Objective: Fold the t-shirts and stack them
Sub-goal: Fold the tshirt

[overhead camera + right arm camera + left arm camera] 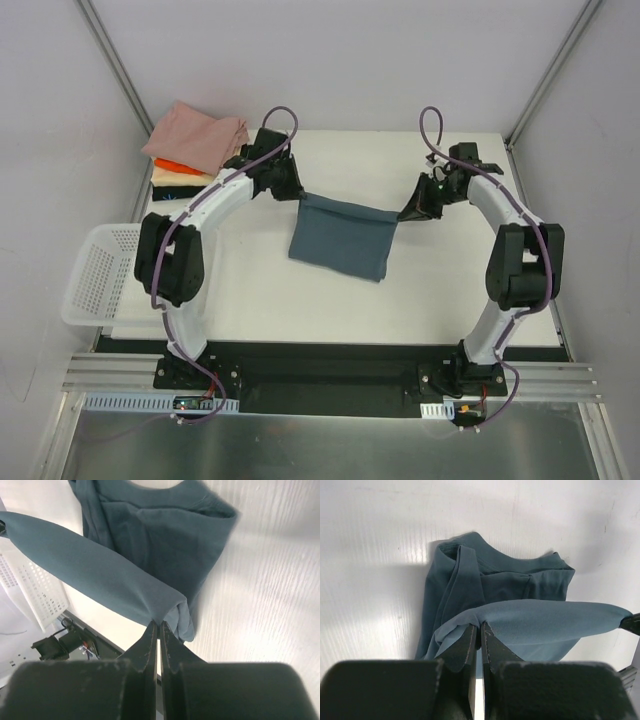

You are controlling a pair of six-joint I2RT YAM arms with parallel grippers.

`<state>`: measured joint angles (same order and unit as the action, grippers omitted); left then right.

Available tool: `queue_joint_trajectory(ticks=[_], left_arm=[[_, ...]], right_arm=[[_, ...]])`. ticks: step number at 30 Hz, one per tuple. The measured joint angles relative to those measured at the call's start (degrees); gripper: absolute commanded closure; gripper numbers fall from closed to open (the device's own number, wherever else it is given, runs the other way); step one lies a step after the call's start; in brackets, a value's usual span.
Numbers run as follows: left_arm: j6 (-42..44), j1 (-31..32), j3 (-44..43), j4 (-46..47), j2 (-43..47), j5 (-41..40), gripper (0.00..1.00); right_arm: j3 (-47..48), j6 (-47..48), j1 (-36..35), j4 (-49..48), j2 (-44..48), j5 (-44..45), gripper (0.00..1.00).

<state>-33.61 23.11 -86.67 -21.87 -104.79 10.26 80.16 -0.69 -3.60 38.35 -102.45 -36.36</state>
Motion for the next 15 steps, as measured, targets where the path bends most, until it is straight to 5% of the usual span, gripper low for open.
queue_joint_trajectory(ticks=[6, 7, 10, 11, 13, 15], left_arm=[[0.0, -2.2, -6.4, 0.1, -8.2, 3.0, 0.86], [-0.1, -2.7, -7.1, 0.2, -9.5, 3.8, 0.67], [-0.2, -4.3, -8.0, 0.1, -12.3, 5.2, 0.49], [-0.2, -4.9, -8.0, 0.0, -13.0, 5.7, 0.31], [-0.1, -5.7, -8.2, -0.2, -13.8, 6.3, 0.03], [0.0, -6.7, -8.3, -0.5, -14.0, 7.5, 0.01]], right_arm=[[5.3, -1.5, 0.3, -1.0, -7.8, 0.1, 0.89], [6.4, -1.7, 0.4, -1.0, -9.3, 0.0, 0.83], [9.8, -2.3, 0.6, -1.1, -13.6, -0.1, 0.41], [11.1, -2.0, 0.7, -1.0, -15.1, 0.0, 0.04], [12.9, -1.8, 0.8, -0.4, -17.0, 0.1, 0.04], [14.0, -1.6, 0.8, 0.2, -17.5, 0.6, 0.04]])
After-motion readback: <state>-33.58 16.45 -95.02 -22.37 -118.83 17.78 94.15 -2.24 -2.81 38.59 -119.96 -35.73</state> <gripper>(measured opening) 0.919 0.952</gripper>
